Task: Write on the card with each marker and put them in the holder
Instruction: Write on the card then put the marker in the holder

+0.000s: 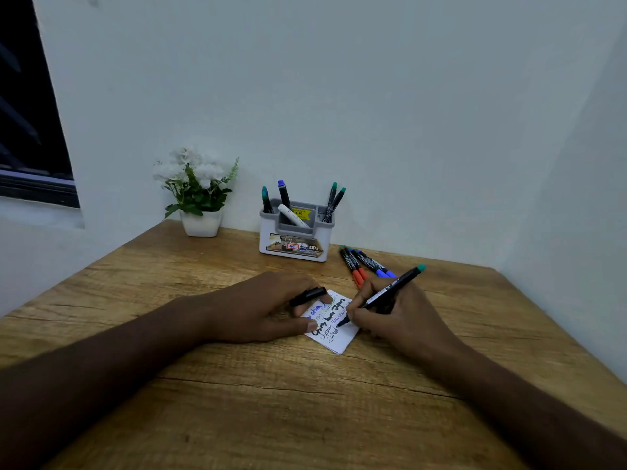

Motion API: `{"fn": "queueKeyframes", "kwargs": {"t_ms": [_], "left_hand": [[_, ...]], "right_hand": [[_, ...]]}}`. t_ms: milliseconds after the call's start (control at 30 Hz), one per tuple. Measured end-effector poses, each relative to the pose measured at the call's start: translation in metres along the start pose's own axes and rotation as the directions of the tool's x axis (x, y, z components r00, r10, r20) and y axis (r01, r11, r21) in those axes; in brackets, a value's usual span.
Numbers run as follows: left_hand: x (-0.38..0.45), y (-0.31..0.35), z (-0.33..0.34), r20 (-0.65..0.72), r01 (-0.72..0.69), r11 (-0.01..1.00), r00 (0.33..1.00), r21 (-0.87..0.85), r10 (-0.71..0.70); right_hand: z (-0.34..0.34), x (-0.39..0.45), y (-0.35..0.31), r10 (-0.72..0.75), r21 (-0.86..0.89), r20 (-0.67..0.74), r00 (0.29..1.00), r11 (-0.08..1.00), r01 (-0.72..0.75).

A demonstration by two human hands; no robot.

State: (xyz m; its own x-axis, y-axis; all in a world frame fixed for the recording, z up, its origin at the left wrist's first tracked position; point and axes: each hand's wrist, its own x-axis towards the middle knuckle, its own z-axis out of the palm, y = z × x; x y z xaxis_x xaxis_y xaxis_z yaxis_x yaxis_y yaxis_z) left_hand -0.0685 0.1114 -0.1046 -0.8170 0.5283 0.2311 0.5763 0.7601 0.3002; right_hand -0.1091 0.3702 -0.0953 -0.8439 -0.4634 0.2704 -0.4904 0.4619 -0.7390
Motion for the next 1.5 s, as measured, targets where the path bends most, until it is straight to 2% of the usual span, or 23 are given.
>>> {"fn": "queueKeyframes", "kwargs": {"t_ms": [433, 1267, 1500], "left_hand": [[0.0002, -0.0014, 0.0019, -0.005, -0.009, 1.0, 1.0, 0.003, 0.009], [-0.0001, 0.0006, 0.0009, -0.009, -0.012, 1.0, 1.0, -0.008, 0.012], [-0.0003, 0.0024, -0.0003, 0.006, 0.032, 0.999, 0.999, 0.004, -0.032]], "right_hand": [[-0.0024, 0.0015, 0.0021, 0.005, 0.031, 0.038, 0.999, 0.999, -0.006], [-0.0011, 0.005, 0.0044, 0.069, 0.042, -0.034, 0.997, 0.997, -0.068], [-0.001, 0.0054, 0.0067, 0.086, 0.067, -0.034, 0.996, 0.994, -0.084]]}}
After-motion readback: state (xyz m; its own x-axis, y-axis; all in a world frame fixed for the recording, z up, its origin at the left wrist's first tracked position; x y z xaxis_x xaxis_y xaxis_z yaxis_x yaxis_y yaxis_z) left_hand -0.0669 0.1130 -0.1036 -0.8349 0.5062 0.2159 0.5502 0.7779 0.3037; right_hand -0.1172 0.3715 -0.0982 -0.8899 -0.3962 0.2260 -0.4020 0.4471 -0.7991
